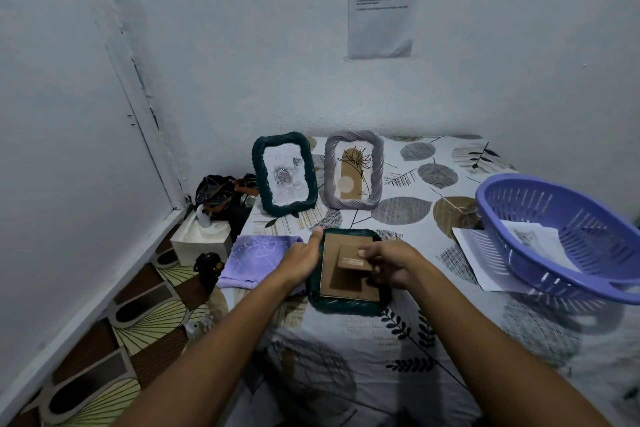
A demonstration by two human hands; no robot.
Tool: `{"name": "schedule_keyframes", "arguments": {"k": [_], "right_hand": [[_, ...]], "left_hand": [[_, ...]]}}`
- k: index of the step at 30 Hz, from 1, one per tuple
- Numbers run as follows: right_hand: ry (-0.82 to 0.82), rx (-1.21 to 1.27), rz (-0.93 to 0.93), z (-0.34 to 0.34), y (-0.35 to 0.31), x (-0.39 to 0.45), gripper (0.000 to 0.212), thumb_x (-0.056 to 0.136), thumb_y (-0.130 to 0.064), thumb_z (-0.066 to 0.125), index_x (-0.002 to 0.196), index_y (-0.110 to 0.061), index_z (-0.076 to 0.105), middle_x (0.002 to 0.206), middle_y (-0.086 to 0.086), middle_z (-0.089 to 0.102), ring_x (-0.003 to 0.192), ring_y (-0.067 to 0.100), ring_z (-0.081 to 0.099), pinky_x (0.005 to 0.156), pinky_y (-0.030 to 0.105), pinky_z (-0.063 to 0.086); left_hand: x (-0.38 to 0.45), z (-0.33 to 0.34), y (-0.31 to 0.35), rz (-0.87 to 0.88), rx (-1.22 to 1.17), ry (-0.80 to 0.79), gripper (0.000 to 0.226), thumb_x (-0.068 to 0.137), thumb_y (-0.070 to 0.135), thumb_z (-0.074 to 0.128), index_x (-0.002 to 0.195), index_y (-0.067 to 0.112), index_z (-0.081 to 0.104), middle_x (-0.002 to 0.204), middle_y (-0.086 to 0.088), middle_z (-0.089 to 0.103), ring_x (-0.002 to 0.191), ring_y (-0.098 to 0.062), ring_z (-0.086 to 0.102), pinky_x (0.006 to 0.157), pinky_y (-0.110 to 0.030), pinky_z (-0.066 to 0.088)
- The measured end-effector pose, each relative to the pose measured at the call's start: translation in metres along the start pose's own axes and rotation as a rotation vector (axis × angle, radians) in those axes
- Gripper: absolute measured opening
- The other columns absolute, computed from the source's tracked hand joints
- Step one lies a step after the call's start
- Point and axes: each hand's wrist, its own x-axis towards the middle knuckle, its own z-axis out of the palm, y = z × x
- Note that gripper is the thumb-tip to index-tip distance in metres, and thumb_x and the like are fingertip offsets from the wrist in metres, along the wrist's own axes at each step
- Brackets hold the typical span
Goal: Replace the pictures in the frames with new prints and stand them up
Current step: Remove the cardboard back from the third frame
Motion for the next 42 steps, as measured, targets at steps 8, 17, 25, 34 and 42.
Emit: {"name": "schedule_keyframes", "arguments": {"k": [8, 17, 25, 34, 42], "right_hand": [[-0.029, 0.142, 0.046, -0.004, -0.001, -0.004, 0.023, 0.091, 0.006, 0.043, 0.089, -0.009, 0.060, 0.084, 0.012, 0.056, 0.070, 0.016, 0.049, 0.056, 0.019, 0.033], [-0.023, 0.164, 0.058, -0.004, -0.001, -0.009, 0.023, 0.092, 0.006, 0.042, 0.094, -0.008, 0.061, 0.087, 0.013, 0.056, 0.074, 0.018, 0.055, 0.056, 0.018, 0.032], [-0.006, 0.189, 0.073, -0.008, -0.002, -0.005, 0.023, 0.091, 0.005, 0.046, 0.103, -0.006, 0.062, 0.094, 0.015, 0.057, 0.080, 0.020, 0.056, 0.056, 0.018, 0.039], [0.275, -0.366, -0.418, -0.007, 0.006, -0.012, 0.006, 0.081, -0.013, 0.074, 0.080, -0.007, 0.072, 0.071, 0.004, 0.066, 0.056, 0.011, 0.056, 0.042, 0.017, 0.039], [0.249, -0.274, -0.370, -0.016, 0.010, -0.006, 0.029, 0.081, -0.020, 0.074, 0.103, -0.003, 0.064, 0.077, 0.008, 0.063, 0.060, 0.016, 0.055, 0.049, 0.026, 0.041]], "left_hand": [[-0.004, 0.004, 0.007, 0.181, -0.166, 0.248, 0.035, 0.099, 0.026, 0.050, 0.072, 0.010, 0.066, 0.069, -0.003, 0.062, 0.066, -0.016, 0.053, 0.066, -0.029, 0.042], [0.000, 0.005, 0.013, -0.047, -0.441, 0.114, 0.012, 0.097, 0.012, 0.049, 0.092, 0.005, 0.057, 0.067, -0.011, 0.058, 0.047, -0.017, 0.053, 0.044, -0.026, 0.047], [0.000, 0.001, 0.016, -0.151, -0.397, -0.046, 0.013, 0.093, 0.011, 0.052, 0.093, 0.001, 0.060, 0.081, -0.018, 0.064, 0.064, -0.029, 0.065, 0.061, -0.037, 0.057], [0.003, 0.007, 0.012, -0.186, -0.362, -0.041, 0.024, 0.087, -0.016, 0.051, 0.106, -0.004, 0.059, 0.084, -0.017, 0.065, 0.063, -0.022, 0.065, 0.045, -0.030, 0.054], [0.003, 0.007, 0.008, -0.214, -0.505, -0.069, 0.030, 0.089, -0.015, 0.047, 0.116, -0.004, 0.055, 0.103, -0.021, 0.065, 0.083, -0.029, 0.067, 0.068, -0.041, 0.060]]}}
